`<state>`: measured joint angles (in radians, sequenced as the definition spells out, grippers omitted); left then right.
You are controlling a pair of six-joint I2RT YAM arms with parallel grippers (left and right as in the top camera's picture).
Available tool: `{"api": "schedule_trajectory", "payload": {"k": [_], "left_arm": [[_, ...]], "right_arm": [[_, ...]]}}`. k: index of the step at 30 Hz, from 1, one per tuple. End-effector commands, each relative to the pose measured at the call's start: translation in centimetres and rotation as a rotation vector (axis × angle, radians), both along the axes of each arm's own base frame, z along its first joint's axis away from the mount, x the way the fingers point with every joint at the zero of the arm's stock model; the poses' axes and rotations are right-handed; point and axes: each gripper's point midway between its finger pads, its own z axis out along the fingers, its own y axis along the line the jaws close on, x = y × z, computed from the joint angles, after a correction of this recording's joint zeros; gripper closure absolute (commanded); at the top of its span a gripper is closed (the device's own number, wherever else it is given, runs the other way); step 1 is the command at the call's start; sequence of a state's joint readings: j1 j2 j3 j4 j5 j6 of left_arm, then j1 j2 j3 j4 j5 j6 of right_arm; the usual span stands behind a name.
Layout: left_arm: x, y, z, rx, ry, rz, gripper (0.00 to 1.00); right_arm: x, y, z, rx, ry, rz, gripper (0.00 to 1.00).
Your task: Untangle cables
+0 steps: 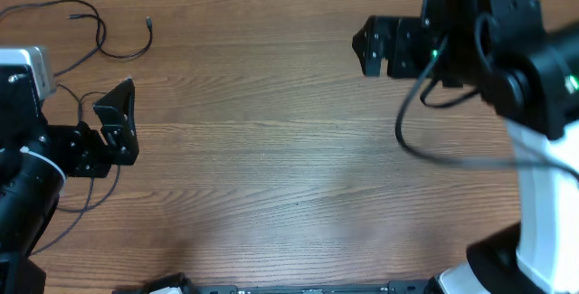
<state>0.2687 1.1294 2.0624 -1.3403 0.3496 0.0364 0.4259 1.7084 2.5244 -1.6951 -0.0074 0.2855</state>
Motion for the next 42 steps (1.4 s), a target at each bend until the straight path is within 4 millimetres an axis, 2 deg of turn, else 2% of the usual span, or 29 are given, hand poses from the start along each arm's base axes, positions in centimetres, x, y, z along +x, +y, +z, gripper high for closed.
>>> {"api": "schedule_trajectory", "payload": {"k": [1,4,7,15,27,42], "left_arm": [[0.2,0.5,-0.2,-0.006,0.012,0.028,0.00],[0.4,0.5,-0.7,-0.012,0.034,0.028,0.00],[0.6,0.6,-1.2,-0.017,0.056,0.028,0.00],[0.9,0.7,-2.7,-0.036,0.129,0.028,0.00],[1.5,0.8,-3.7,-0.048,0.172,0.028,0.00],[3.3,1.3,-4.9,-0.062,0.225,0.028,0.00]], "right_arm": [[-1.9,-0.8,1.0,-0.053,-0.056,0.008,0.00],[-3.2,-2.0,0.4,-0.085,-0.045,-0.009,0.00],[-3.7,-2.8,-0.6,-0.122,-0.025,-0.030,0.00],[-2.9,-2.6,-1.9,-0.151,0.013,-0.033,0.00],[-2.5,-2.4,-1.7,-0.142,-0.002,-0.035,0.00],[-2.5,-2.4,-1.8,-0.144,0.001,-0.034,0.00]]}}
